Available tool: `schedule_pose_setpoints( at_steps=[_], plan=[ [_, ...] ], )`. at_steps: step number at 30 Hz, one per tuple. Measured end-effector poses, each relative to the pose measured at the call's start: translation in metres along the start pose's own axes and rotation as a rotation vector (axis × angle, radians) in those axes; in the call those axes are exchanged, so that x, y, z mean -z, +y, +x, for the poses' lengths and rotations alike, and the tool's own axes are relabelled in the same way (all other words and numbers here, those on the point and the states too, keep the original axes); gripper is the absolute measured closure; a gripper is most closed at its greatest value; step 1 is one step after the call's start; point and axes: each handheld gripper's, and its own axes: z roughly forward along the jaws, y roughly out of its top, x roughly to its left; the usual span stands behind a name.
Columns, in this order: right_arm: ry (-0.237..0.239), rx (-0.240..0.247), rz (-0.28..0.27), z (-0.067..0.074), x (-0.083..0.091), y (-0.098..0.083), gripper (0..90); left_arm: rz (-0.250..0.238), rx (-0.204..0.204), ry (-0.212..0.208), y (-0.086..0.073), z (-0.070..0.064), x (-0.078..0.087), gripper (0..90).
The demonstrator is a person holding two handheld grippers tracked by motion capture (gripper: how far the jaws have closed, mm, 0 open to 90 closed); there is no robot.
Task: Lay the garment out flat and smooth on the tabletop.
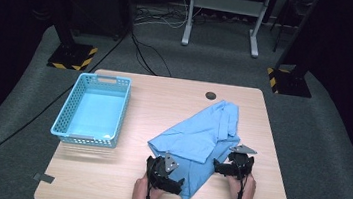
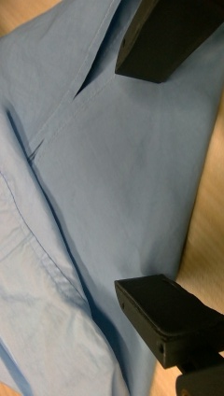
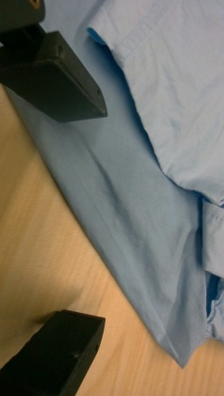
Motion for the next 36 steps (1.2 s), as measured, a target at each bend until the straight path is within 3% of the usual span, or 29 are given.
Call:
schedule_pose_setpoints(
  at_steps=[20,36],
  plan=[
    [-0.02,0.02,-0.021,0.0,0.03,-0.031,2.7,0.012,-0.022,-0.07,-0.003,-0.026,0.005,0.8],
    [-0.009,-0.008,-0.008,-0.005,0.051,-0.051,2.6,0.015,-0.041,-0.098,-0.005,-0.039,0.007,0.7]
  ],
)
